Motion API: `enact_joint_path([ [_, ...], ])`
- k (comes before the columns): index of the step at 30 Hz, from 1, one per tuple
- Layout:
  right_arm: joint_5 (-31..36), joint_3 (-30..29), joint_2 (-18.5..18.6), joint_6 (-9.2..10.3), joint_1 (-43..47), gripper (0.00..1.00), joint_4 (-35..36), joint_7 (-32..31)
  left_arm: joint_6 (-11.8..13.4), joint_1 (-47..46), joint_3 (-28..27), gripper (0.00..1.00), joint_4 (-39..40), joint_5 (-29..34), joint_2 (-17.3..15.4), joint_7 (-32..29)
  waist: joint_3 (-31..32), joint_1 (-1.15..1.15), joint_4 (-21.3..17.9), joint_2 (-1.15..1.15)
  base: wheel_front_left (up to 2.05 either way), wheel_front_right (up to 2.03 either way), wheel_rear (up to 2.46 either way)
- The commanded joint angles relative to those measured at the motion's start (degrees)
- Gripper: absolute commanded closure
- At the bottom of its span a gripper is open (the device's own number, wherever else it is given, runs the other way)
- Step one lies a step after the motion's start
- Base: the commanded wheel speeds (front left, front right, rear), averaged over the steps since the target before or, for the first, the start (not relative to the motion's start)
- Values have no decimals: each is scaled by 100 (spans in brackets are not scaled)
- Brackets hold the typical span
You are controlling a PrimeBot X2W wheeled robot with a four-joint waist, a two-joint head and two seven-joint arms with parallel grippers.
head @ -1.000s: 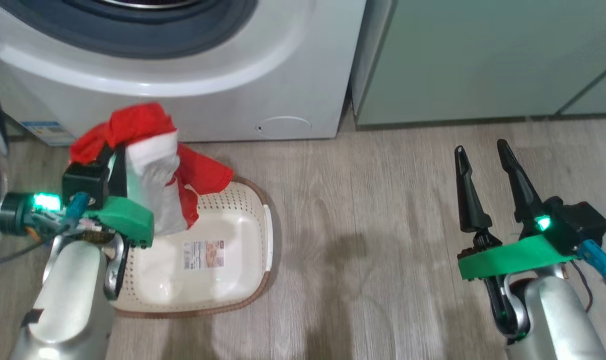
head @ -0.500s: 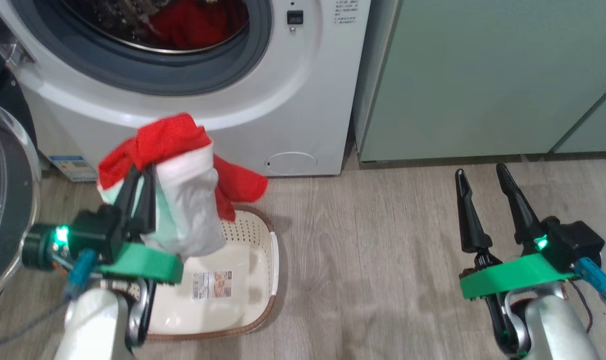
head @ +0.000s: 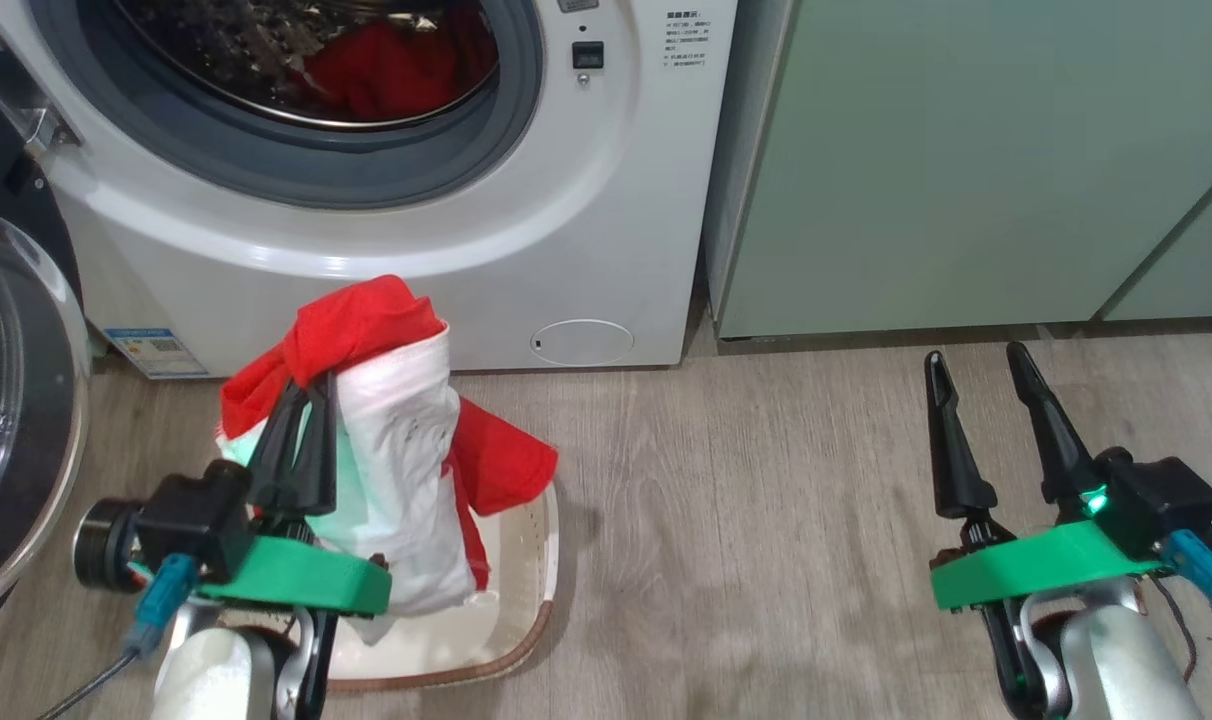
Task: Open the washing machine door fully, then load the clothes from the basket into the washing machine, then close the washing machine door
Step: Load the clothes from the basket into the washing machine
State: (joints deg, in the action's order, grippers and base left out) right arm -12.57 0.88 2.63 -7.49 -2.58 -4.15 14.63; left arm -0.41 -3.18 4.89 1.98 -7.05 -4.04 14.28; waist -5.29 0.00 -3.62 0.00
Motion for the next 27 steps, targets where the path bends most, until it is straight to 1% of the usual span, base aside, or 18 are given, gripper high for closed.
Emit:
enact_joint_path([
  [1,41,134,25,0,-42,0,199,37,-55,-112,-261,100,245,19,18,72,-2,0,1,0,0,0,0],
  [5,35,144,25,0,-59,0,200,37,-122,-132,-293,100,257,60,62,72,-13,0,4,0,0,0,0],
  [16,7,169,25,0,-108,0,211,37,-205,-197,-444,100,342,135,104,72,-152,0,-58,0,0,0,0],
  [21,-6,181,25,0,-176,0,246,37,-224,-334,-481,100,408,164,110,72,-377,0,-113,0,0,0,0],
  [27,33,144,25,0,-288,0,324,37,-354,-817,-594,100,461,158,112,72,-876,0,-153,0,0,0,0],
])
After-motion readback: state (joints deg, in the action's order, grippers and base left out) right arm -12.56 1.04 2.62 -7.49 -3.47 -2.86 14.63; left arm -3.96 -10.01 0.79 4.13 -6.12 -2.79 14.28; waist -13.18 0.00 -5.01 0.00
